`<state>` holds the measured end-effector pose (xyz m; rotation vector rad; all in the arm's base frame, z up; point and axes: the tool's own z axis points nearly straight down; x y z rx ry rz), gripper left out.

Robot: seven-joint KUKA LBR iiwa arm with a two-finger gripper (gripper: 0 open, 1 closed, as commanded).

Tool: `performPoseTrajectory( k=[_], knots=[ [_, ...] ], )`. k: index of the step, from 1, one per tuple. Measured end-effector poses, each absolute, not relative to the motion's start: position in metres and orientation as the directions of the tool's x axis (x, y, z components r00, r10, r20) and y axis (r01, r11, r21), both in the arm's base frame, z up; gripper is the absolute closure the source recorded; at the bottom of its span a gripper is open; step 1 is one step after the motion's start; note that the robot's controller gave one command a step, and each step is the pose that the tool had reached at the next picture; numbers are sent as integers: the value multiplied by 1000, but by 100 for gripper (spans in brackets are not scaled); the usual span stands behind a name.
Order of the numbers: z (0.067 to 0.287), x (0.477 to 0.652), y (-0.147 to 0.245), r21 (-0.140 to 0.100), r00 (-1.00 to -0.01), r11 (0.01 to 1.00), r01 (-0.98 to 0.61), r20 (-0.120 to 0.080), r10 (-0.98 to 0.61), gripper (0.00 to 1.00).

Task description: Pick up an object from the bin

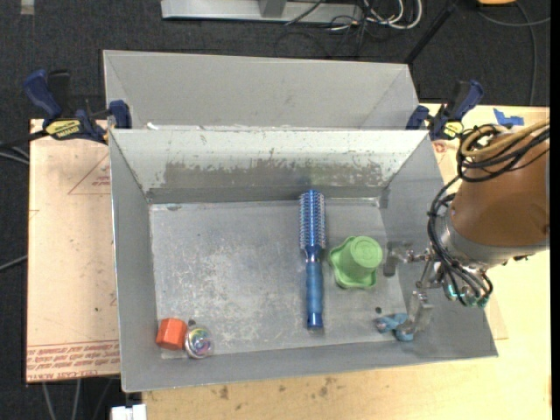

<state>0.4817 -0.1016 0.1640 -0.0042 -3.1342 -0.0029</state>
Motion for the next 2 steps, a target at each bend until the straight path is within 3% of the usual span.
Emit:
performPoseTrajectory(
  k=[1, 2],
  knots=[
    [67, 489, -133, 1, -999, 999, 40, -4, 40, 0],
    [70, 489, -132, 1, -999, 999, 35, -1, 35, 100]
  ],
)
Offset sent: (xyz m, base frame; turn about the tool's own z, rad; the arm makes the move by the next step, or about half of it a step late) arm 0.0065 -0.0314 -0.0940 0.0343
